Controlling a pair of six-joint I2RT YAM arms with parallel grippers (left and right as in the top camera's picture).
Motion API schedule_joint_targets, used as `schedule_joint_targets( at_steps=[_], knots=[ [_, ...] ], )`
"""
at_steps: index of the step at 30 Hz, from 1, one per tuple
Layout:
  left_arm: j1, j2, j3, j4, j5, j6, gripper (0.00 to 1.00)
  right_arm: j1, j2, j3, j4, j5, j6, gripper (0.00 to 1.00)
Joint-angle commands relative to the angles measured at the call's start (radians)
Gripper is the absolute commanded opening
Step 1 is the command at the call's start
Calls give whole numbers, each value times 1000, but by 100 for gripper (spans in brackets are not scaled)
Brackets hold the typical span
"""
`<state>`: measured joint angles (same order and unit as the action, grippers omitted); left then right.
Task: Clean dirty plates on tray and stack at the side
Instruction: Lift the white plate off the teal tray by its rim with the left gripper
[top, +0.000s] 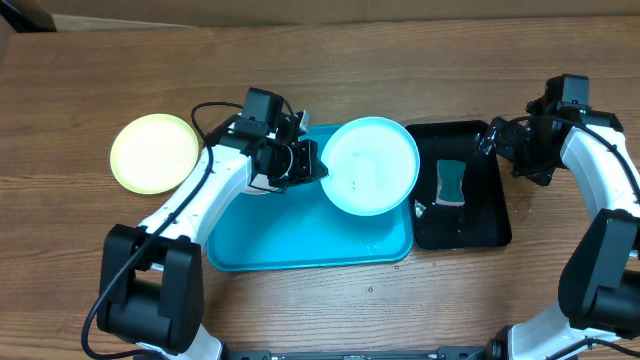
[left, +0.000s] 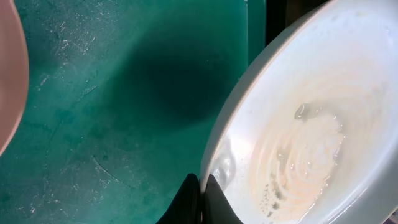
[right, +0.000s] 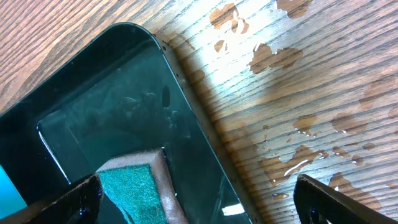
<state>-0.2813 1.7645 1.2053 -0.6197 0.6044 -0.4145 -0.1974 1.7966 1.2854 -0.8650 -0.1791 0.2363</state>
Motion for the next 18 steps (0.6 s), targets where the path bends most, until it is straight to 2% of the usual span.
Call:
schedule_joint_targets(
  at_steps=[1, 6, 18],
  knots=[
    [0, 0, 25, 2, 66, 29, 4, -4, -11, 18, 3, -6, 3, 100],
    [0, 0, 25, -10, 12, 35, 4, -4, -11, 18, 3, -6, 3, 100],
    [-2, -14, 26, -26, -320, 37, 4, -4, -11, 18, 3, -6, 3, 100]
  ],
)
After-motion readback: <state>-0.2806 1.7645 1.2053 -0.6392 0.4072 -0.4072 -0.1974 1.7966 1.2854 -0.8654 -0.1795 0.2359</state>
